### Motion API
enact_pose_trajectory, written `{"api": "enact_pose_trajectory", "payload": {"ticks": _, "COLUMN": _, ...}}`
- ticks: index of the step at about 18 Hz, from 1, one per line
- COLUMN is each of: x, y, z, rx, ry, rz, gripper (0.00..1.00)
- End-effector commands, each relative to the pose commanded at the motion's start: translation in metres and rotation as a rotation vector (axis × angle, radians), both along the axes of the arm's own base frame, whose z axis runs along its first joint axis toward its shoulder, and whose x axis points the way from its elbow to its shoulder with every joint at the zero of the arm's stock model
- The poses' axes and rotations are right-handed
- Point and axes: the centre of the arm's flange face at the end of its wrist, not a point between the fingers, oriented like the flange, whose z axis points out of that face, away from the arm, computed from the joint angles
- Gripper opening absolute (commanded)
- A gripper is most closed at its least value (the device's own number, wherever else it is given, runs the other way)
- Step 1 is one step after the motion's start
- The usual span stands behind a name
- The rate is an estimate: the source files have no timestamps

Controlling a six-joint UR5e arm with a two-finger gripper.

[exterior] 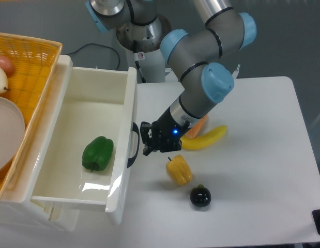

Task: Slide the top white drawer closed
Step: 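Move the gripper over the fruit toward the open drawer's front edge, then push the drawer front with the gripper, sliding the drawer into the cabinet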

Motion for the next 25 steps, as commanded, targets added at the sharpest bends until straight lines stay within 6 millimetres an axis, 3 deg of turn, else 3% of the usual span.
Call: {"api": "enact_pose_trajectory", "payload": {"ticks": 25, "x": 0.024, "y": 0.015, "z": 0.016, "rx": 0.027, "ry": -0.027, "rz": 0.007, "gripper": 0.10}}
